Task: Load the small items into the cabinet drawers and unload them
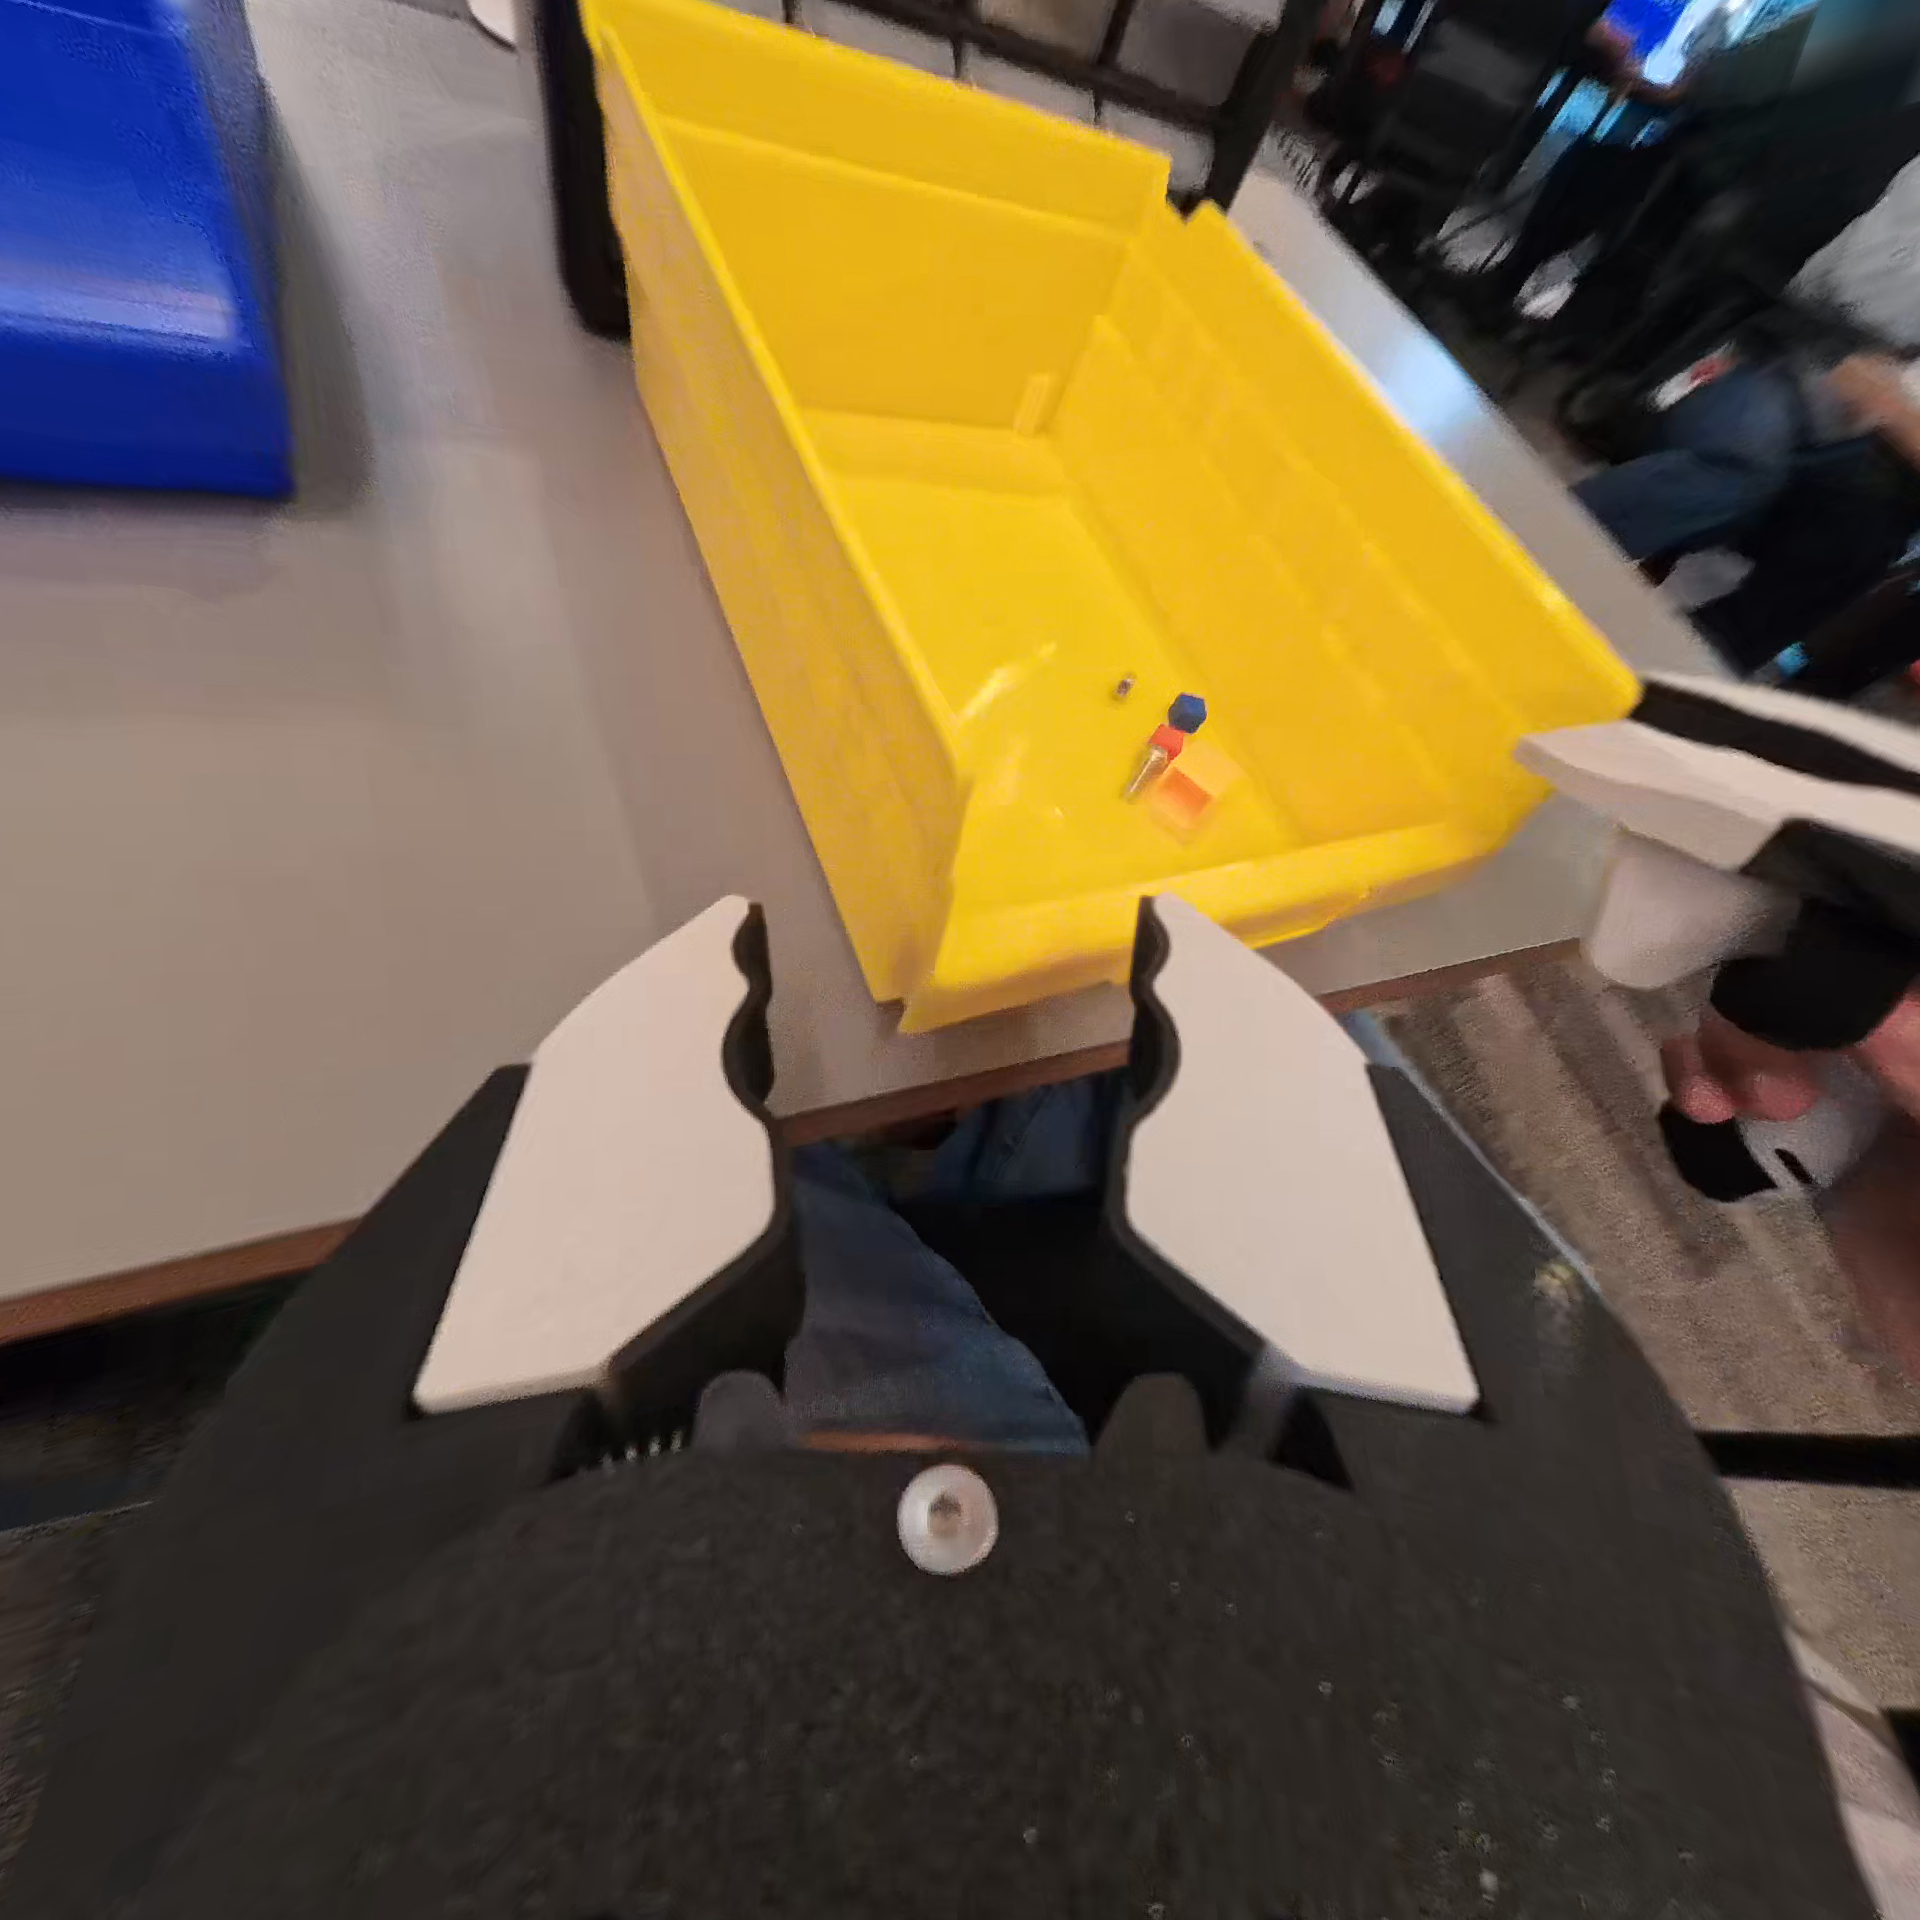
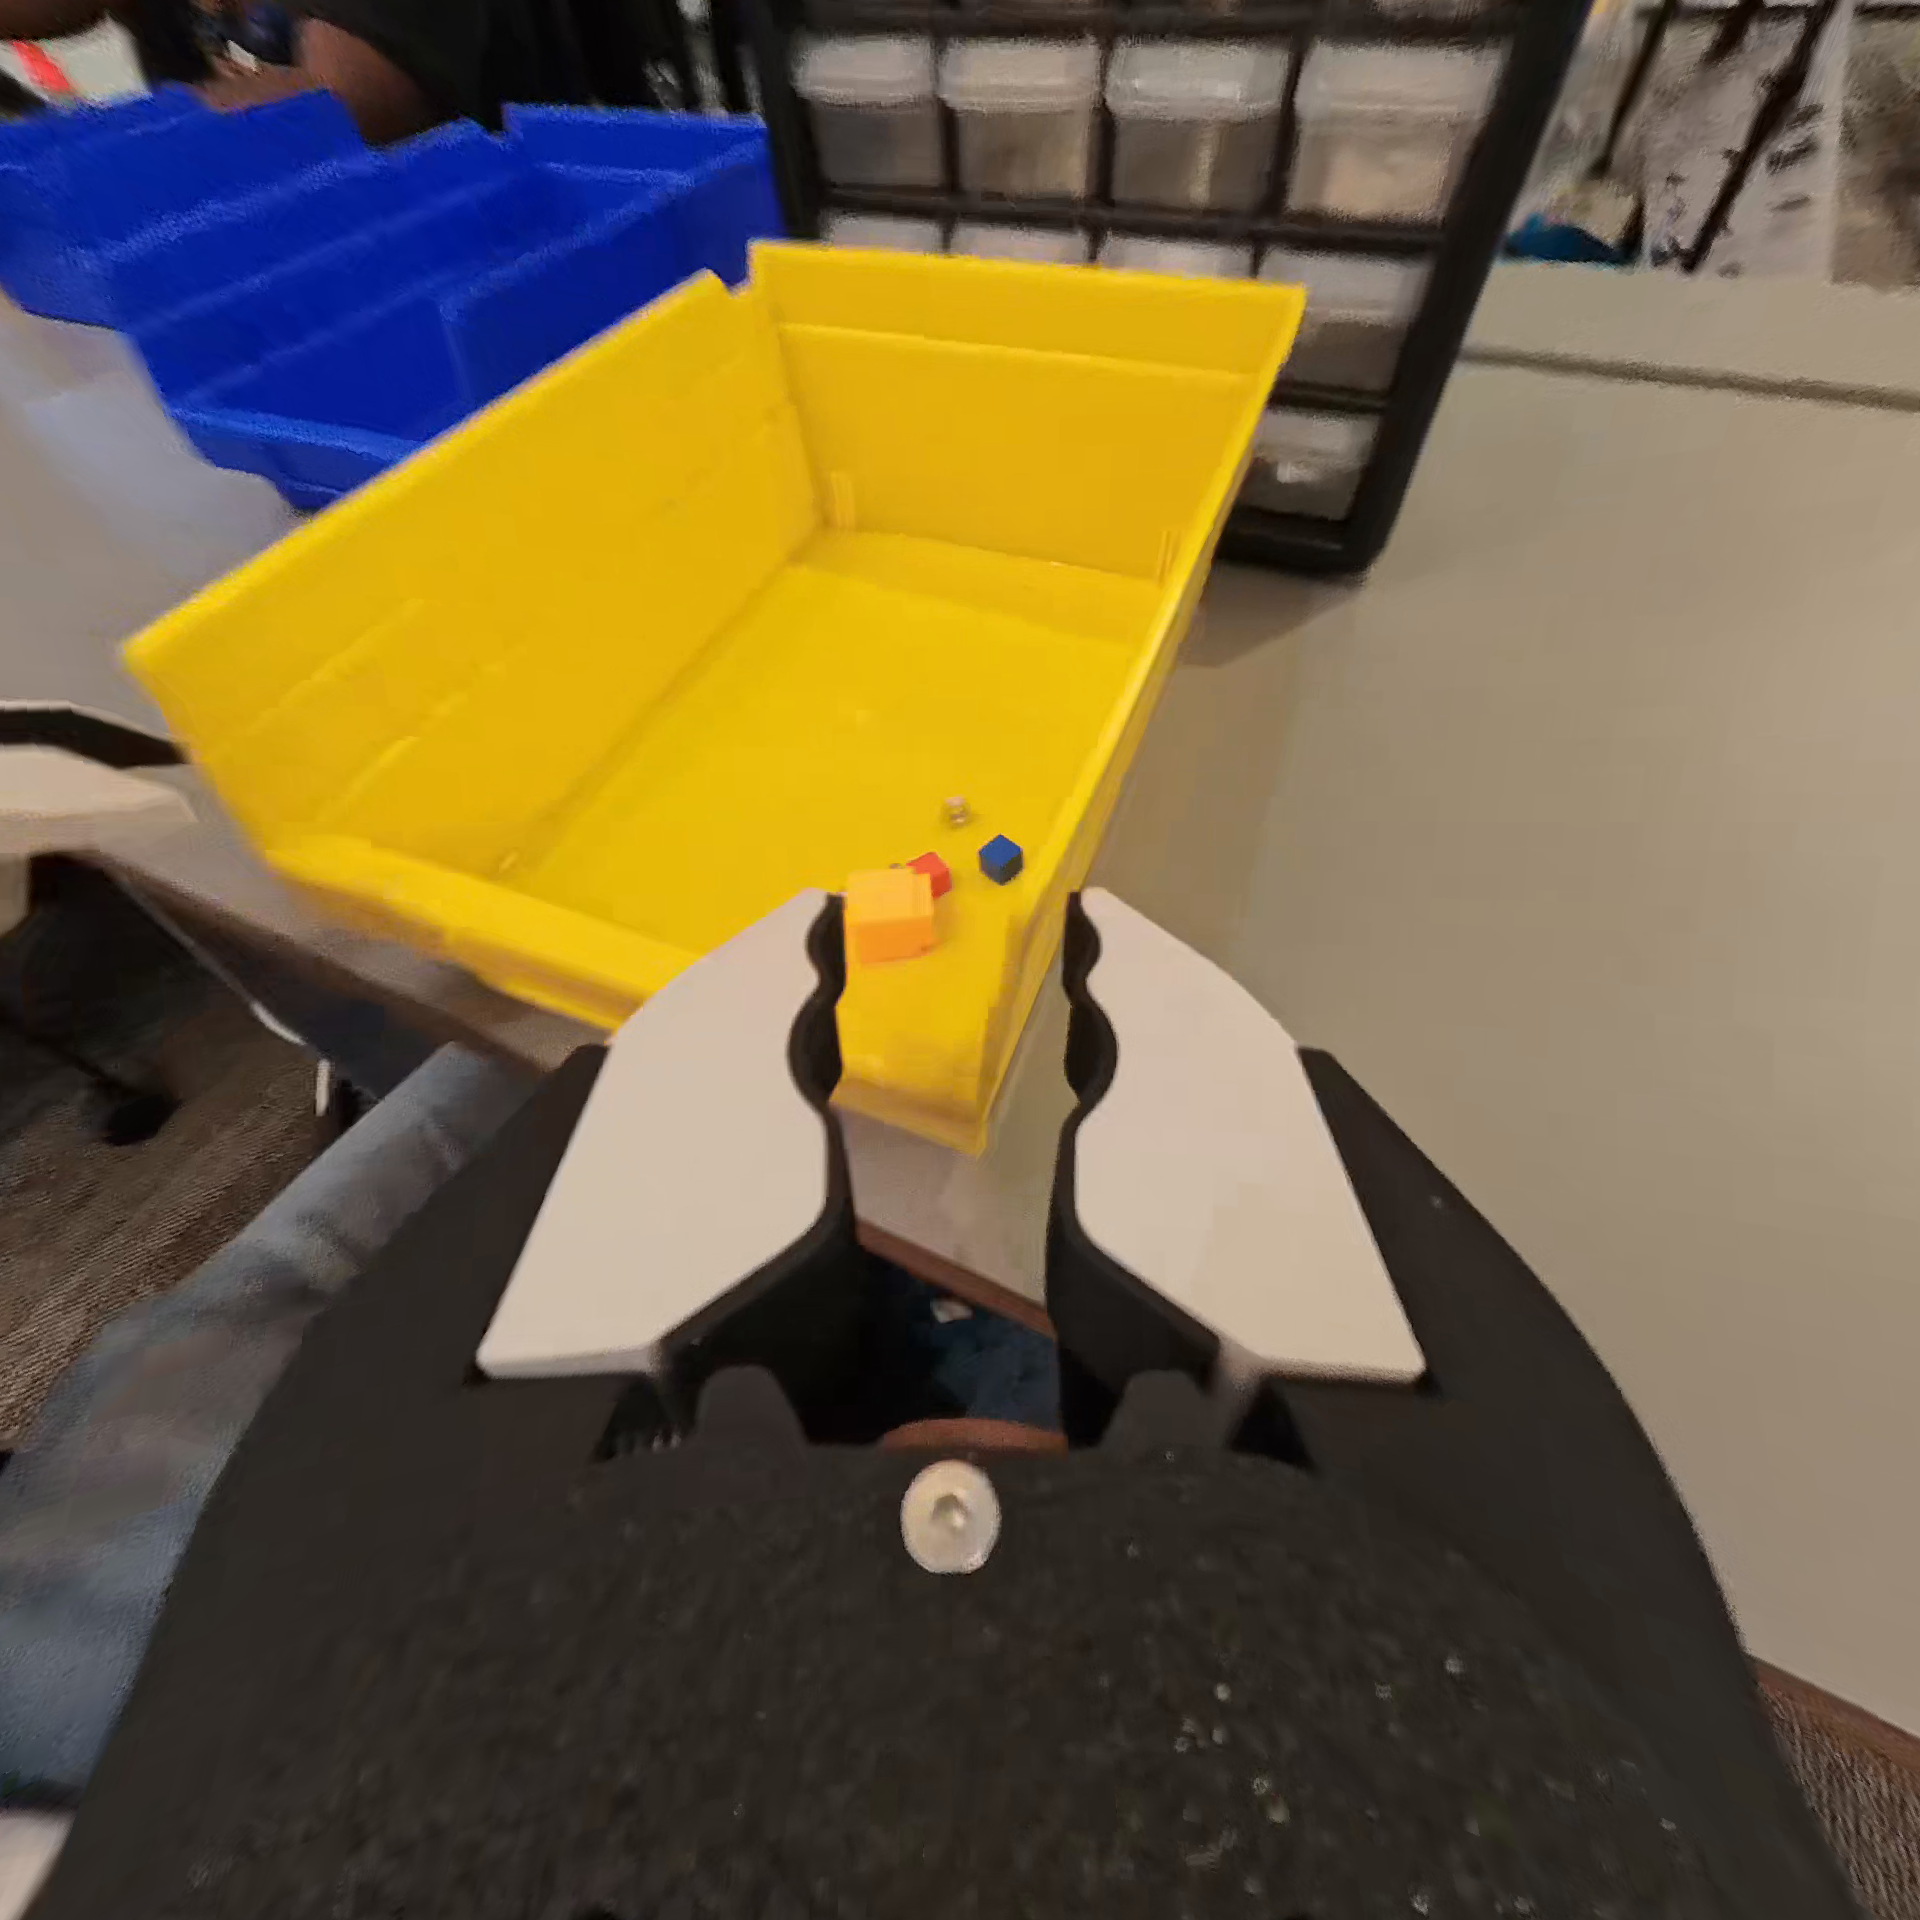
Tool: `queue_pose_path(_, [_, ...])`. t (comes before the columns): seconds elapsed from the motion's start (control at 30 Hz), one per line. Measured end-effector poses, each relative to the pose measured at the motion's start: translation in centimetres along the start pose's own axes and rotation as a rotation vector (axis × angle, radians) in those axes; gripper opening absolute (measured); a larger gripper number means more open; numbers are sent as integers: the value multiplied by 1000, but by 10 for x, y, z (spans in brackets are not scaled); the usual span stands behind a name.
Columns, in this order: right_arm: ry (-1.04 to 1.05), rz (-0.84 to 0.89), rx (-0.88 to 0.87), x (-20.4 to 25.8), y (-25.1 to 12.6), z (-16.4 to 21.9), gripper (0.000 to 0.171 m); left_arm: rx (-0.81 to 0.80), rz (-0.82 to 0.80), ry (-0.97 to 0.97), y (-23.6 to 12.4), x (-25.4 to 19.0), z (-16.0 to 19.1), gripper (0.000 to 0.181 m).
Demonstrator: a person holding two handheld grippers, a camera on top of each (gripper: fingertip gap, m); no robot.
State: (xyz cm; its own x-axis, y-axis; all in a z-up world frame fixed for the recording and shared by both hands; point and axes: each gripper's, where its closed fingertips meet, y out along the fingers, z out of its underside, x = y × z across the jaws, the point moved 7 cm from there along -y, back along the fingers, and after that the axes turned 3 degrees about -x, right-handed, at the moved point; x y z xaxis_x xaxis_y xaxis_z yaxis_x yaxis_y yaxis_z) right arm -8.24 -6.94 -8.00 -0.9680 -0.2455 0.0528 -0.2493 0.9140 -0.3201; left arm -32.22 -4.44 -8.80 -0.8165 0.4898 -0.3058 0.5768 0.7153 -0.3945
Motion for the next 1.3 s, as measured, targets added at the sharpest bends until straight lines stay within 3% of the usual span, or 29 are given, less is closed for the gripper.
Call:
queue_pose_path(0.1, [-20,-40,-75,-5,-33,0,39,-53,-43,-58,-31,45,-17,73])
queue_pose_path(0.2, [-5,-77,-98,-1,-46,8,40,-77,-240,47,-37,138,-51,66])
queue_pose_path(0.27, [-43,-84,-107,10,-45,14,40,69,-517,140,-26,216,-62,79])
queue_pose_path(0.3, [-99,-56,-97,17,-44,17,41,128,-545,114,-17,245,-68,82])
queue_pose_path(0.4, [-196,-103,-74,49,-37,20,42,30,-354,-35,6,288,-99,81])
queue_pose_path(0.47, [-148,-208,-70,75,-34,21,43,11,-330,-57,20,305,-117,85])
queue_pose_path(0.57, [-44,-358,-23,112,-26,29,44,1,-315,-2,42,310,-133,66])
queue_pose_path(0.67, [-65,-413,35,140,-17,39,44,14,-361,-7,51,313,-133,3])
queue_pose_path(0.77, [-160,-424,74,163,-8,43,44,-17,-370,-22,37,299,-119,4])
queue_pose_path(0.93, [-235,-413,63,194,14,21,45,-31,-451,-1,-30,253,-72,4])
queue_pose_path(1.07, [-183,-327,9,216,47,-7,70,-64,-557,-35,-87,225,-36,2])
queue_pose_path(1.2, [-112,-208,119,234,90,-2,65,-75,-563,-64,-122,208,-14,3])
queue_pose_path(1.3, [-64,-136,164,243,108,5,42,-77,-556,-72,-143,199,-1,3])
